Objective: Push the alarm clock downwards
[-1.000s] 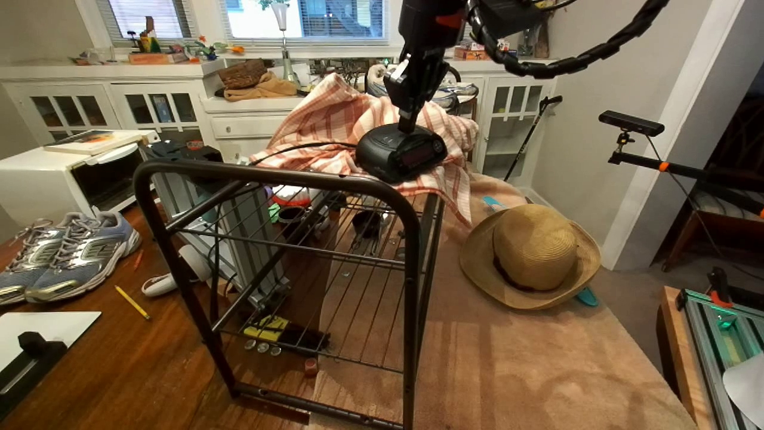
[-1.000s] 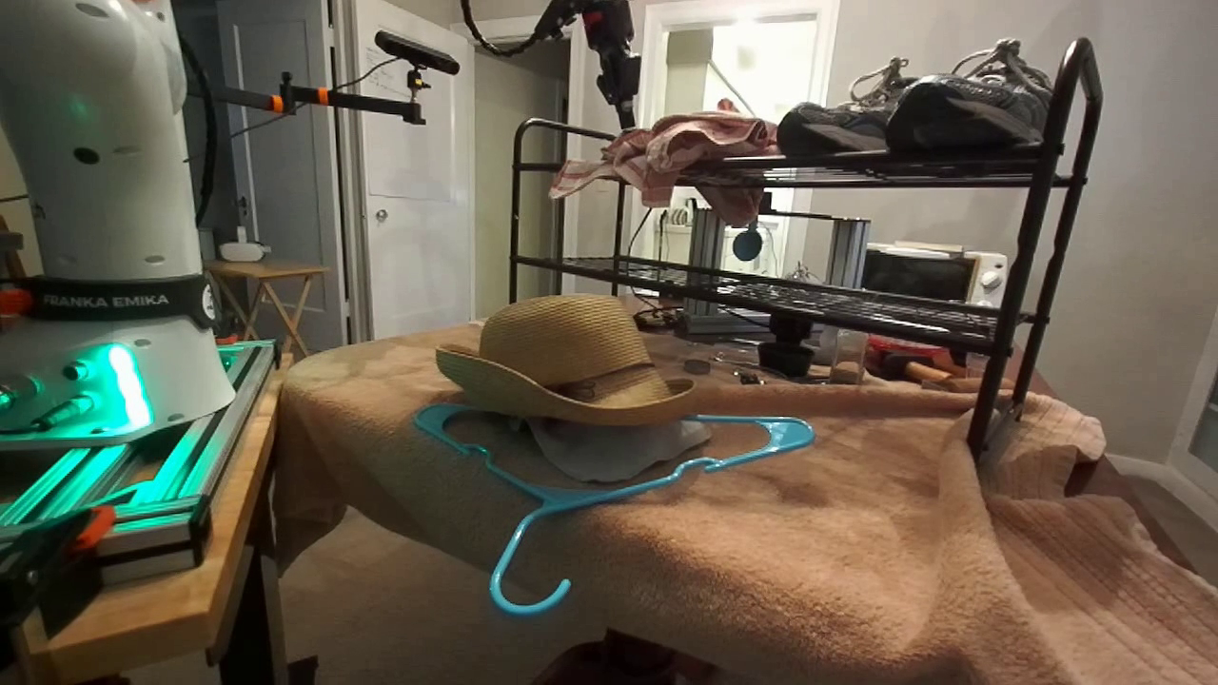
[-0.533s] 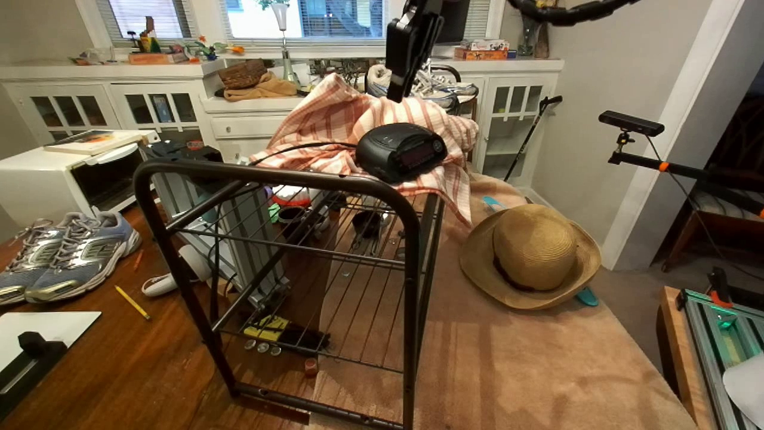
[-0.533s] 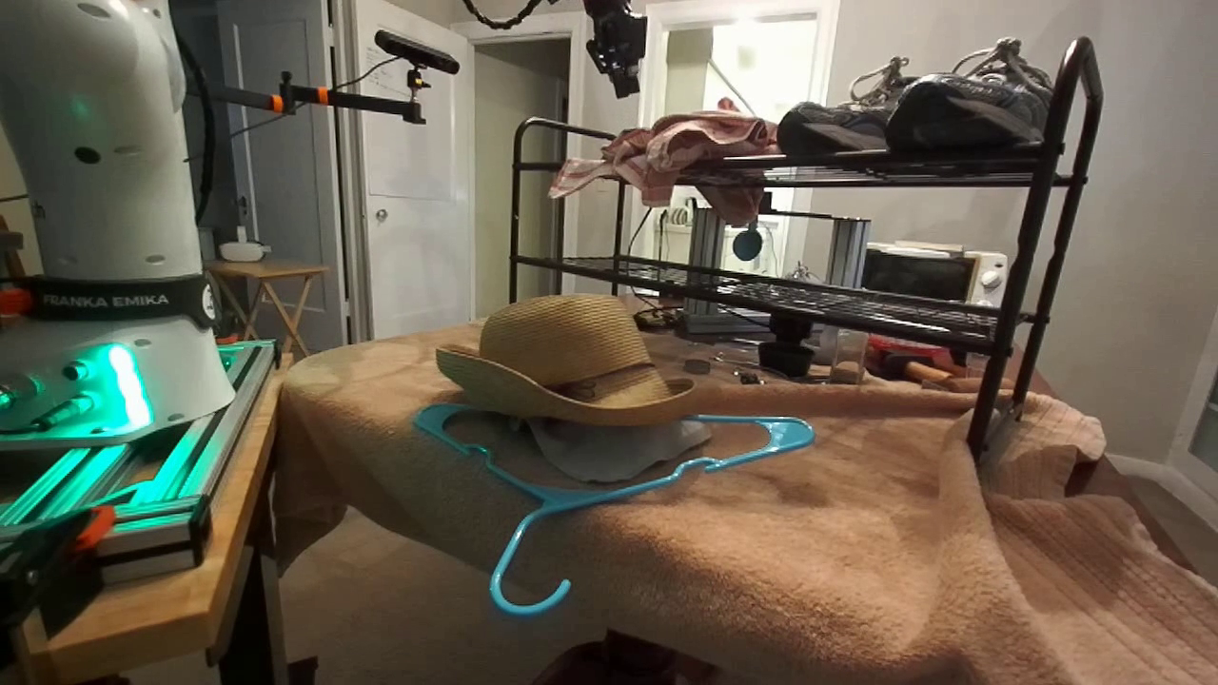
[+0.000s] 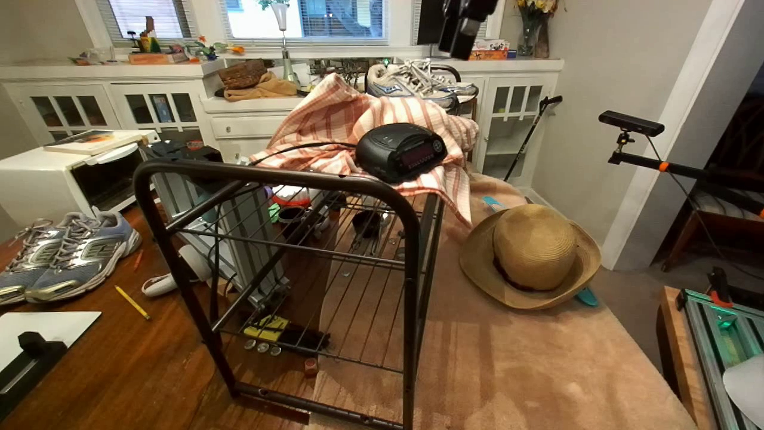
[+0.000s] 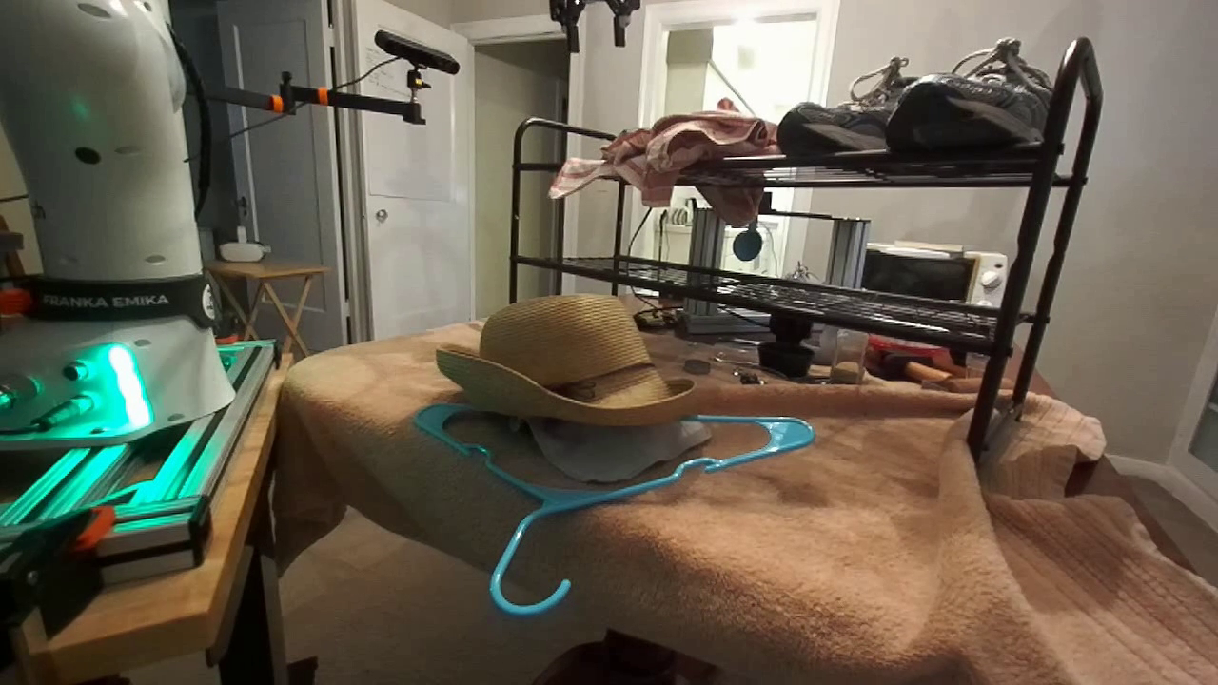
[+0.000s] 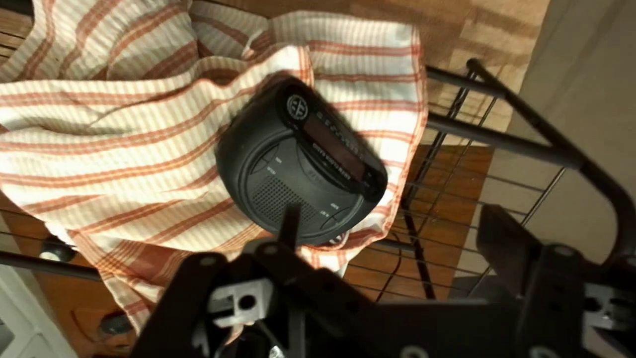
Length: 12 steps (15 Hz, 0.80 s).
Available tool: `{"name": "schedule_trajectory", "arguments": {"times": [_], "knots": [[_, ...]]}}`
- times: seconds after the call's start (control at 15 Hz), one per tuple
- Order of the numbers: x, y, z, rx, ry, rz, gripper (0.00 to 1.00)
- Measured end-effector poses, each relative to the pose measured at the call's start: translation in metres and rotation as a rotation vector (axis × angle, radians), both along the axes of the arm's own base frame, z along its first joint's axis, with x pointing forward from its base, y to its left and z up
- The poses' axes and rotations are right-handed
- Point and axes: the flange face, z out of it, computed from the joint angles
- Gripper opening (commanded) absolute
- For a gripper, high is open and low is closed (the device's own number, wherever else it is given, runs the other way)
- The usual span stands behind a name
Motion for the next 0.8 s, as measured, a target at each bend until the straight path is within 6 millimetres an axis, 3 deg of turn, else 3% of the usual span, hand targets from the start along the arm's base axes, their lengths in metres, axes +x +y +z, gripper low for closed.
{"name": "schedule_trajectory", "arguments": {"times": [0.2,0.47,0.8], "knots": [[-0.016,-0.025,-0.002,-0.005,0.099,0.128,1.00],[-0.035,-0.055,-0.023,-0.009,0.288,0.259,1.00],[-0.051,-0.077,-0.049,0.003,0.430,0.268,1.00]]}}
